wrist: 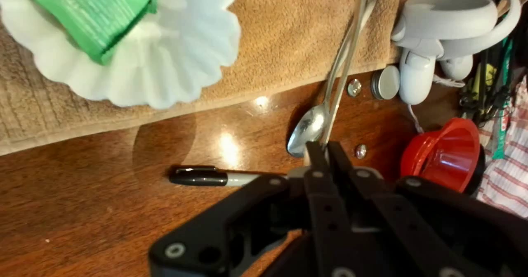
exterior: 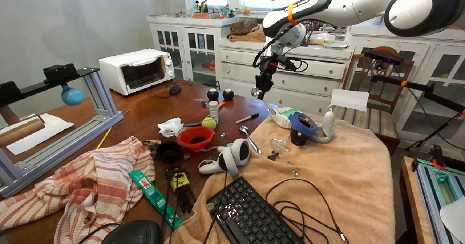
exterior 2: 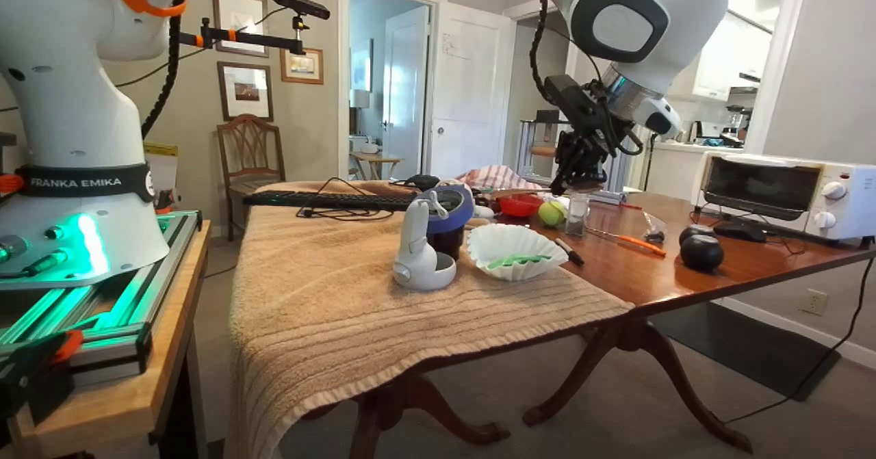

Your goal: Put the spoon inside the black cup

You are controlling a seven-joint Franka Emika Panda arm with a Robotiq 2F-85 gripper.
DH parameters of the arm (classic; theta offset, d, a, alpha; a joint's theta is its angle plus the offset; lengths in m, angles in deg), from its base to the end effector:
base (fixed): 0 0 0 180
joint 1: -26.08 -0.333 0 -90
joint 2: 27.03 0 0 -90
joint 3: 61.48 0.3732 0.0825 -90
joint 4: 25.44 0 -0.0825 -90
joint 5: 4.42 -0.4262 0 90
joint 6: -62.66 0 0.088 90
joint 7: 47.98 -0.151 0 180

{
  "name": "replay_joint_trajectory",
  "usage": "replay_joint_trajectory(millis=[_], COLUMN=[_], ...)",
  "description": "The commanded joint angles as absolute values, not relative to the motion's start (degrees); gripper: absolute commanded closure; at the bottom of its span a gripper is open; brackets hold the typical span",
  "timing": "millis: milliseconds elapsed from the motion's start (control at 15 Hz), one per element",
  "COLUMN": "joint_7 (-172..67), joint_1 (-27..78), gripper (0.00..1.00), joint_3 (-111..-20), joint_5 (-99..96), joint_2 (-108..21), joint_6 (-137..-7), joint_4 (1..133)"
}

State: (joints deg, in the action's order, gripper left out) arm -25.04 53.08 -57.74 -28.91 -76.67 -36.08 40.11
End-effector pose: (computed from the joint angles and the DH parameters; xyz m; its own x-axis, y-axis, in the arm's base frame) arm 0.7577 -0.2800 0.2501 0.9868 -0.1186 -0.1101 -0.1582 -0.8498 -0.5027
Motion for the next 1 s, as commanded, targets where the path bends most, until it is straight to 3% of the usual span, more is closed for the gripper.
replay_joint_trajectory(millis=[0, 533, 933], joint_7=[-18.0, -10.4, -1.5], joint_1=[58.4, 66.6, 68.9], gripper=[0.98, 0.98, 0.98], joint_3=[-56.5, -55.2, -52.4], joint_5=[-30.8, -36.5, -36.2], joint_2=[-77.2, -80.0, -83.6], joint_6=[-29.8, -6.8, 3.2], joint_4=[38.9, 31.8, 27.6])
